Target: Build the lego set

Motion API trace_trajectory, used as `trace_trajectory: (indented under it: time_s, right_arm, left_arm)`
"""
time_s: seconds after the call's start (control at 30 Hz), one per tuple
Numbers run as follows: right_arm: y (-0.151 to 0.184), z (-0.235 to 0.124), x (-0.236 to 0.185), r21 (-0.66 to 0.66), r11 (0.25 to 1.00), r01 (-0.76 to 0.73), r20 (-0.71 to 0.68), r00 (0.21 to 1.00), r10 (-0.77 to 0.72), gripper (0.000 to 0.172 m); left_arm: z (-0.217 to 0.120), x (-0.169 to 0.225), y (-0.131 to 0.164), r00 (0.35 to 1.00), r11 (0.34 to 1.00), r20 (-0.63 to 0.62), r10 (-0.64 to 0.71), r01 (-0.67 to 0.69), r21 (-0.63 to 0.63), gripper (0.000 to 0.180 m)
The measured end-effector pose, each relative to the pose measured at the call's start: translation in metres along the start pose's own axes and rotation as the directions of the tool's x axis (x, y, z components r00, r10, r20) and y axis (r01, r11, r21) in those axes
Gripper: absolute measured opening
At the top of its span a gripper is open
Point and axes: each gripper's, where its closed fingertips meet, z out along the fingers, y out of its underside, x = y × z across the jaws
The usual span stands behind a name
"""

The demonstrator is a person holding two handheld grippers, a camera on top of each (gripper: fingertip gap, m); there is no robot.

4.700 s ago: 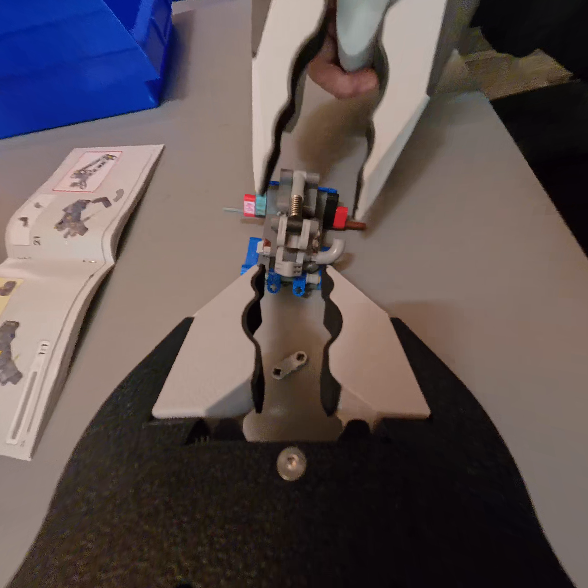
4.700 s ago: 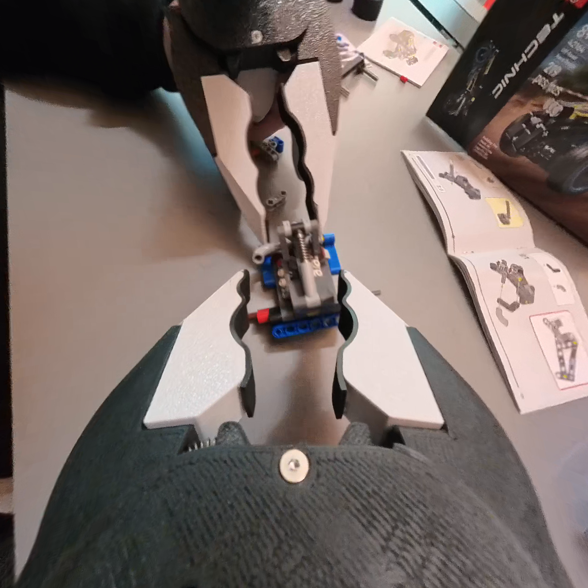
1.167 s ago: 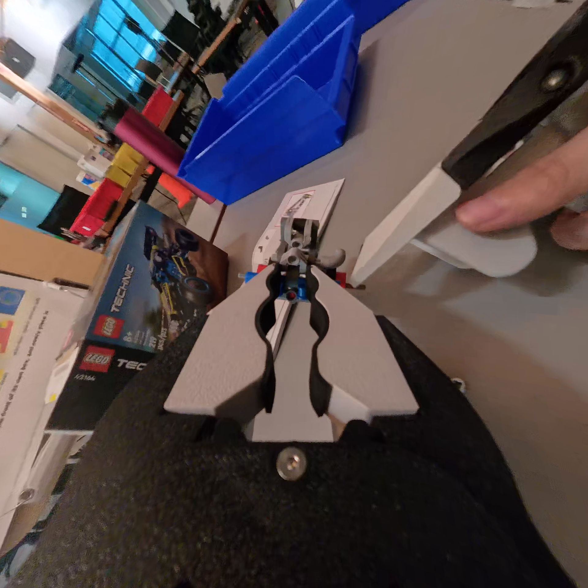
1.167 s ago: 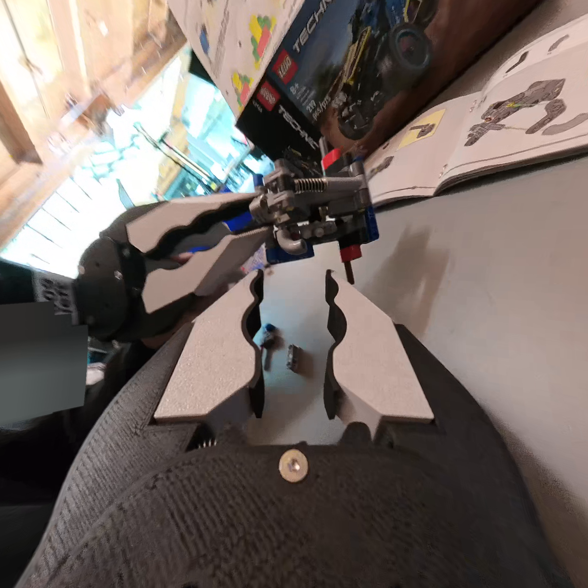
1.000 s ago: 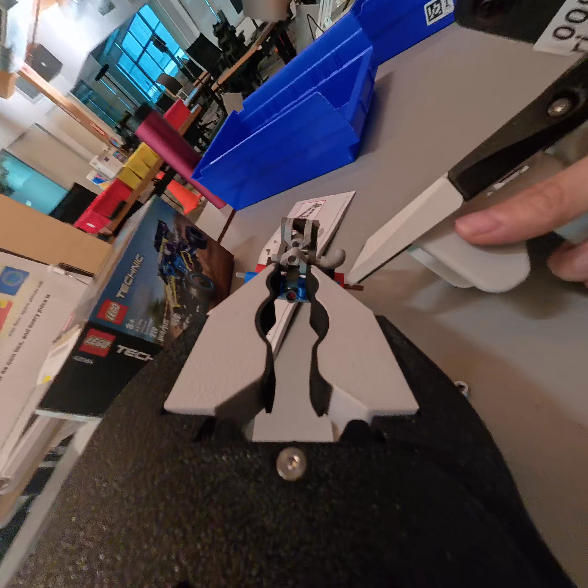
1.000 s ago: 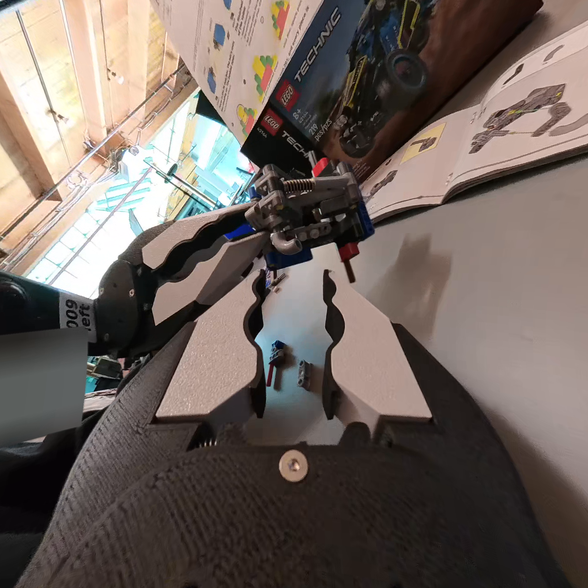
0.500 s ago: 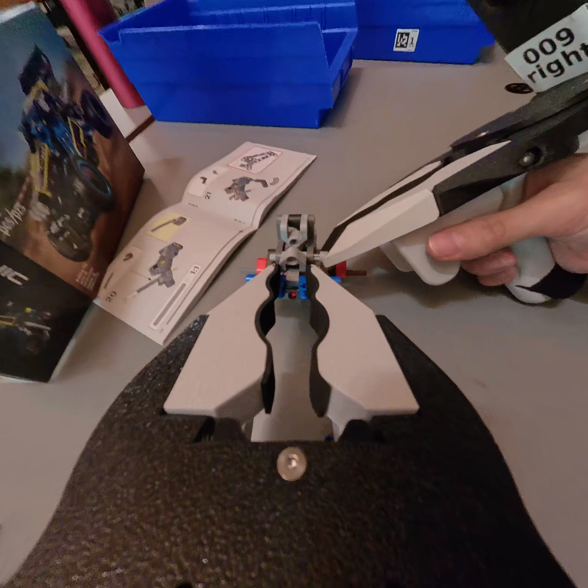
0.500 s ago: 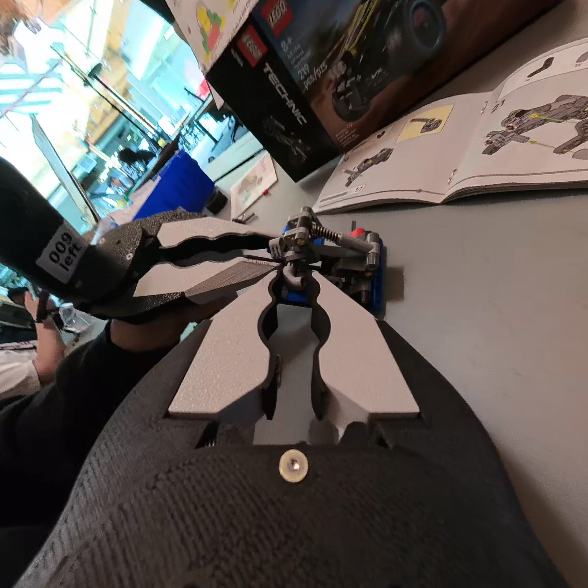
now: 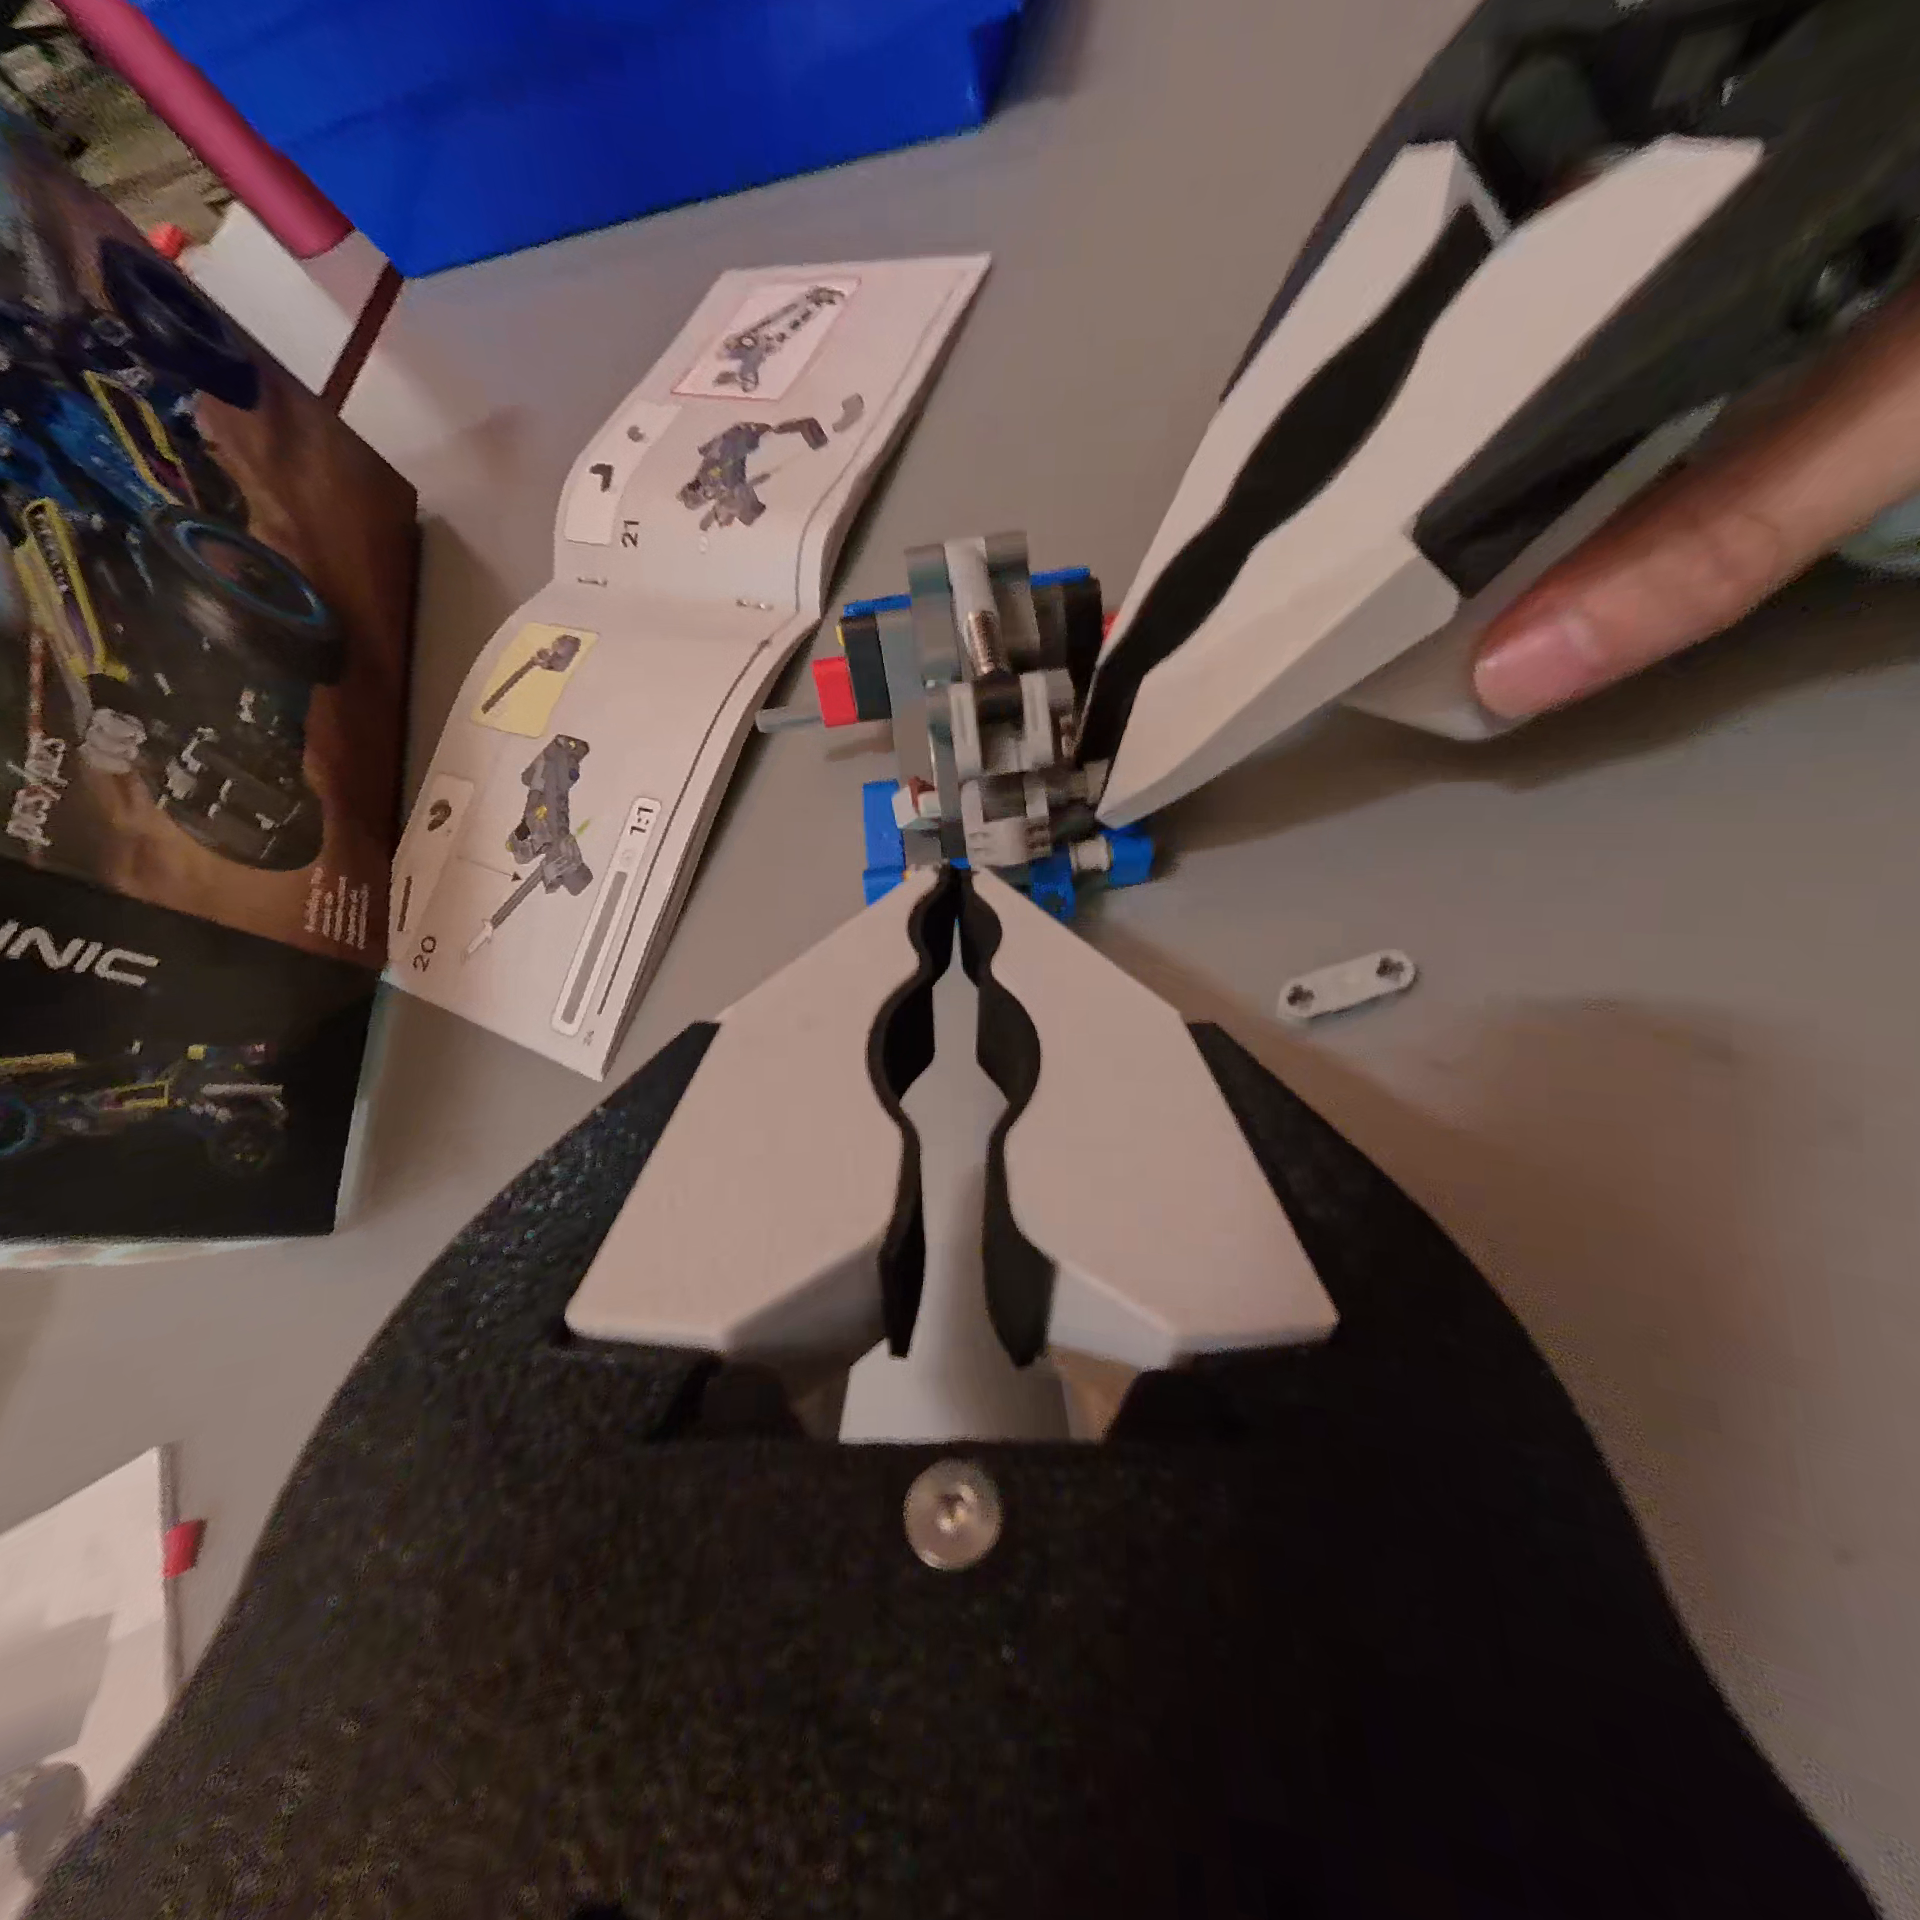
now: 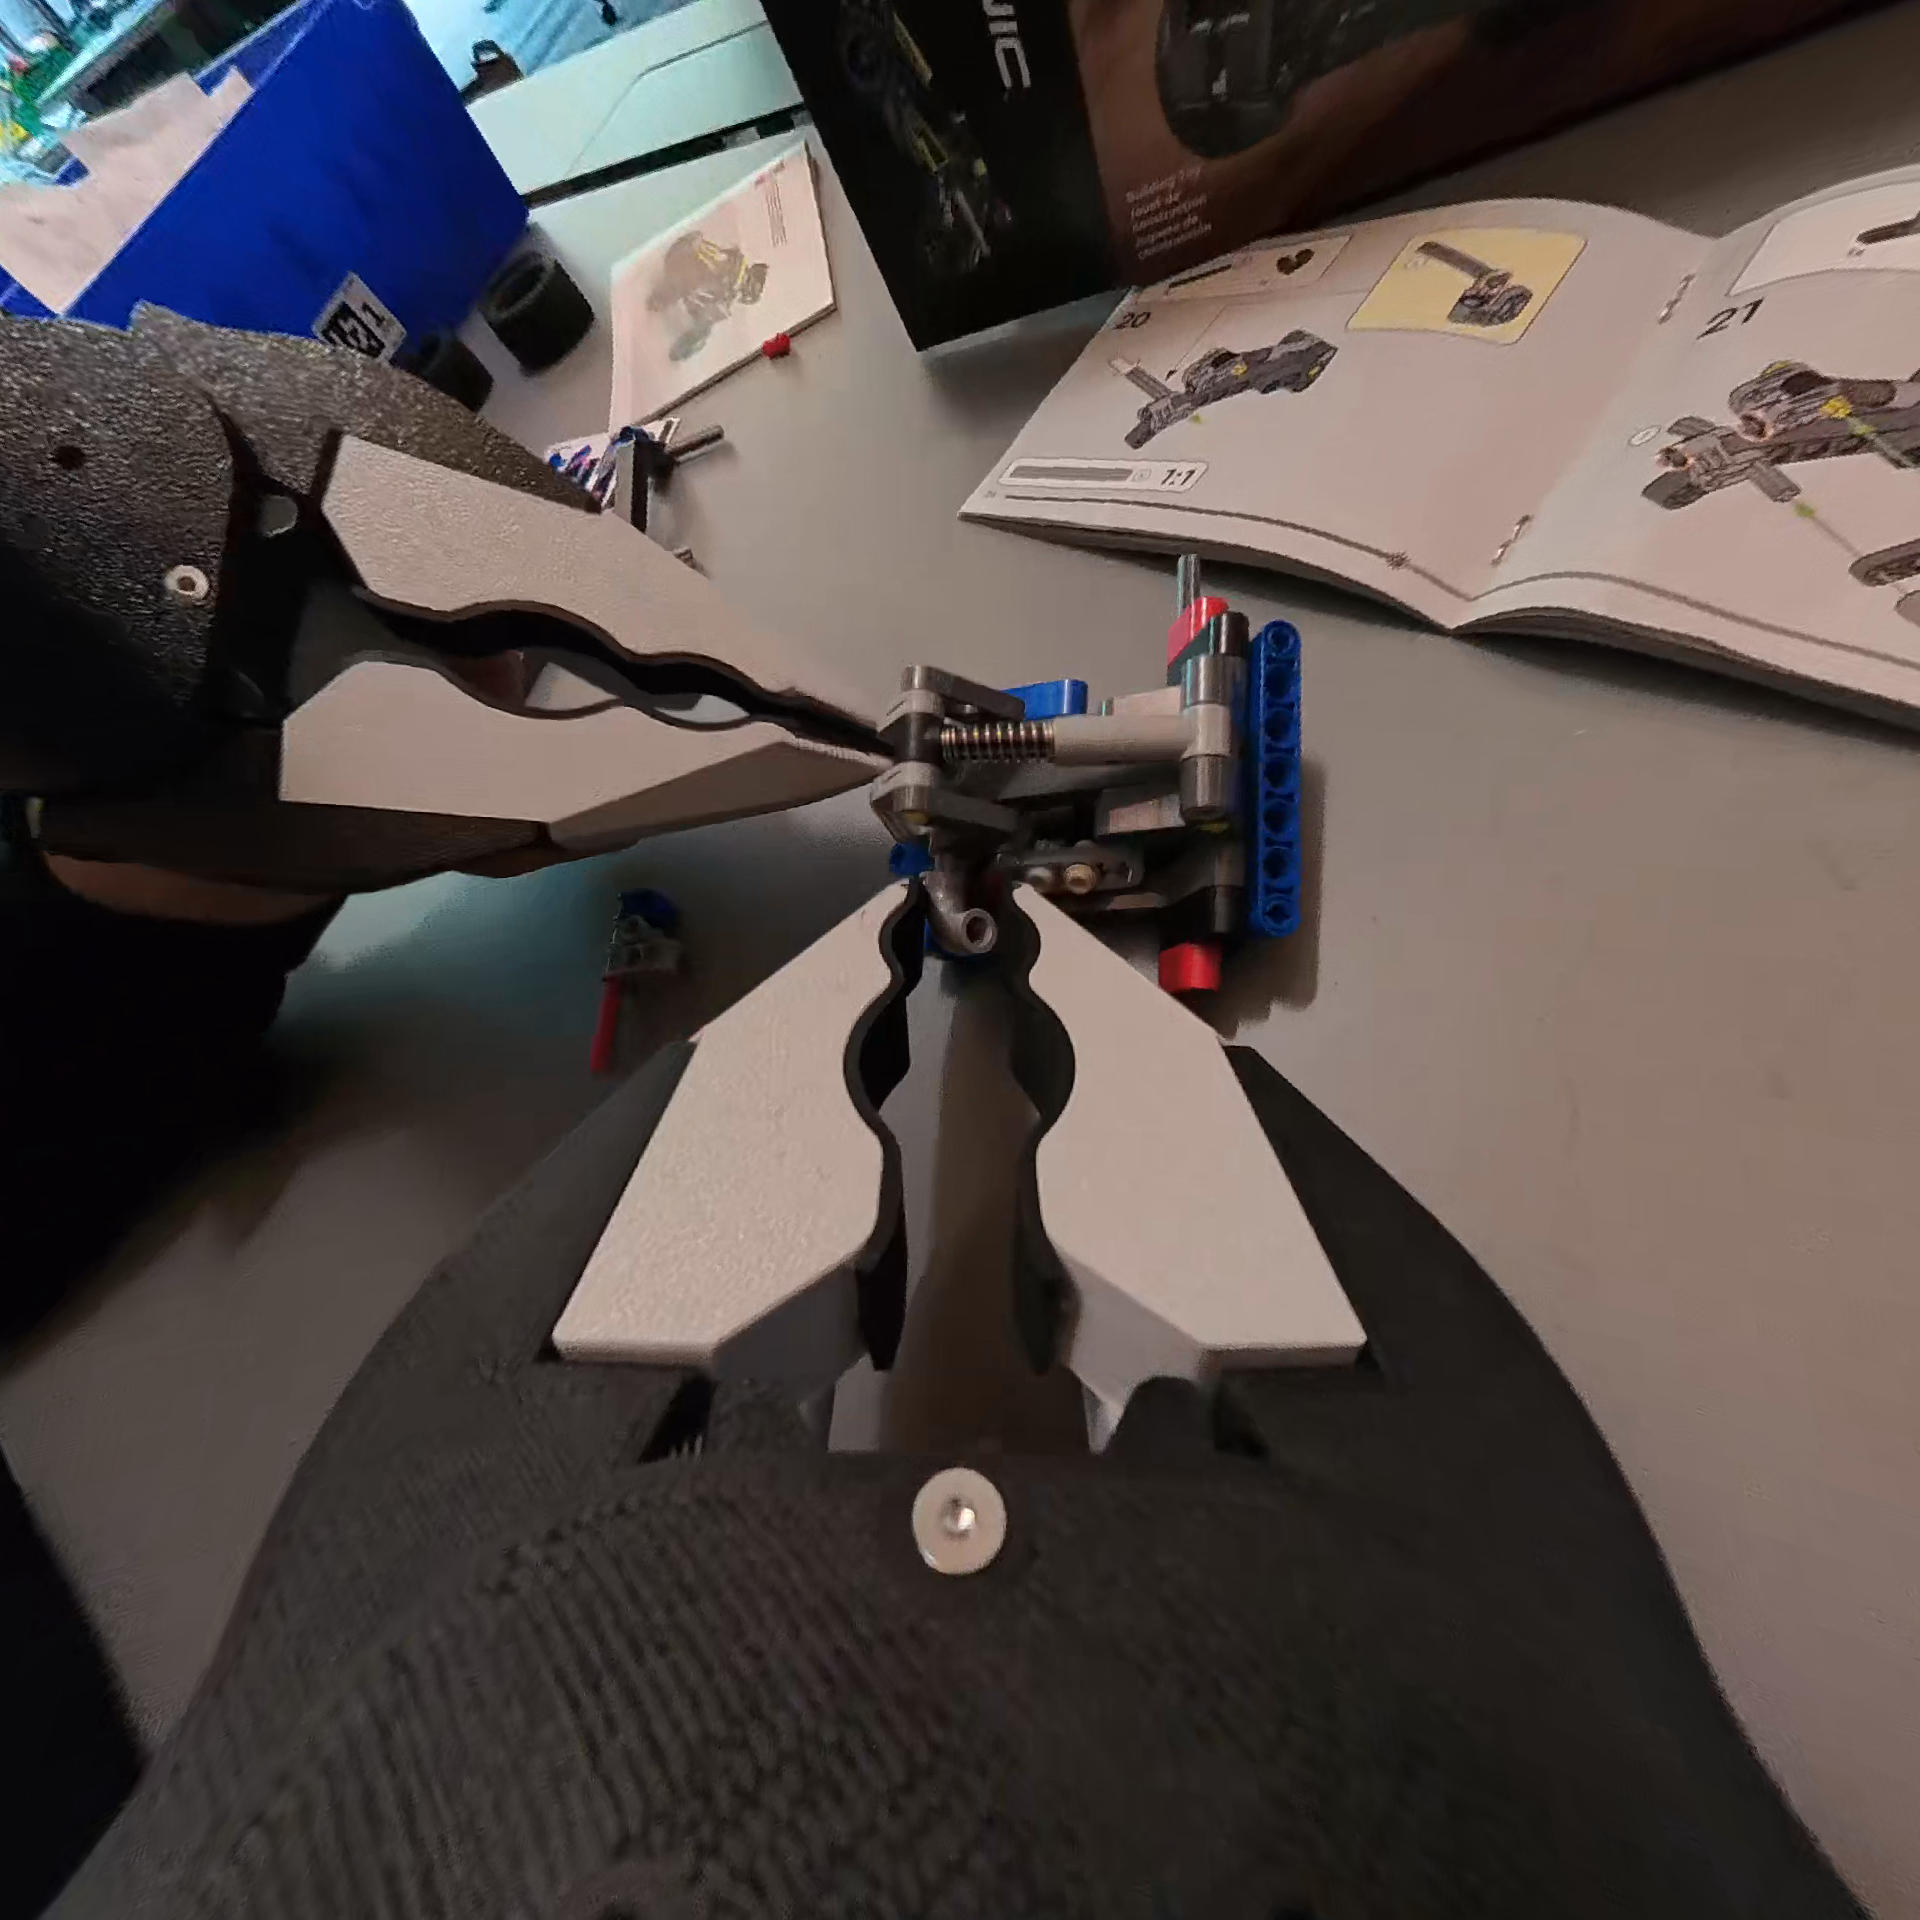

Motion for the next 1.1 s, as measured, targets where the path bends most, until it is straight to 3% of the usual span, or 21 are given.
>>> trace_trajectory:
  time_s: [0.03,0.1,0.17,0.3,0.43,0.5,0.6,0.73,0.8,0.97,1.1]
  right_arm:
    - [0.0,0.0,0.0,0.001,1.0,0.009,0.002,1.0,-0.009,0.01]
    - [0.001,0.0,-0.001,-0.012,0.999,0.045,-0.005,0.999,-0.045,0.01]
    - [0.0,0.0,-0.003,-0.021,0.998,0.059,-0.008,0.998,-0.06,0.01]
    - [0.001,0.001,-0.011,-0.051,0.993,0.102,0.029,0.995,-0.1,0.007]
    - [-0.001,0.0,-0.009,-0.044,0.993,0.112,0.013,0.994,-0.111,0.007]
    - [-0.003,-0.005,0.0,-0.025,0.994,0.11,-0.064,0.992,-0.111,0.014]
    - [-0.002,-0.011,0.012,-0.009,0.988,0.155,-0.225,0.962,-0.154,0.018]
    - [-0.012,-0.011,0.002,0.09,0.977,0.194,-0.28,0.946,-0.162,0.019]
    - [-0.012,-0.008,0.006,0.064,0.976,0.209,-0.306,0.935,-0.181,0.022]
    - [-0.014,-0.005,0.012,0.069,0.984,0.162,-0.293,0.947,-0.135,0.024]
    - [-0.016,-0.005,0.014,0.064,0.981,0.181,-0.294,0.943,-0.155,0.028]
  left_arm:
    - [0.001,0.0,0.001,1.0,1.0,-0.009,0.023,-0.023,-0.008,0.0]
    - [0.003,-0.001,0.003,1.0,1.0,-0.022,0.008,-0.009,-0.023,0.019]
    - [0.004,0.008,0.002,0.995,0.999,-0.096,-0.025,0.023,-0.023,0.023]
    - [0.01,0.01,0.0,0.995,1.0,-0.098,-0.011,0.009,-0.017,0.013]
    - [0.014,0.008,0.0,0.99,0.996,-0.105,-0.09,0.089,-0.016,0.013]
    - [0.015,0.001,0.002,0.985,0.987,-0.072,-0.159,0.158,-0.017,0.013]
    - [0.015,-0.002,0.0,0.944,0.947,-0.085,-0.32,0.32,-0.015,0.013]
    - [0.013,0.0,-0.004,0.879,0.888,-0.131,-0.459,0.46,-0.025,0.013]
    - [0.012,0.003,-0.005,0.843,0.857,-0.153,-0.515,0.513,-0.053,0.012]
    - [0.012,0.002,-0.007,0.802,0.82,-0.17,-0.572,0.56,-0.119,0.013]
    - [0.012,0.002,-0.008,0.818,0.832,-0.161,-0.553,0.532,-0.154,0.013]
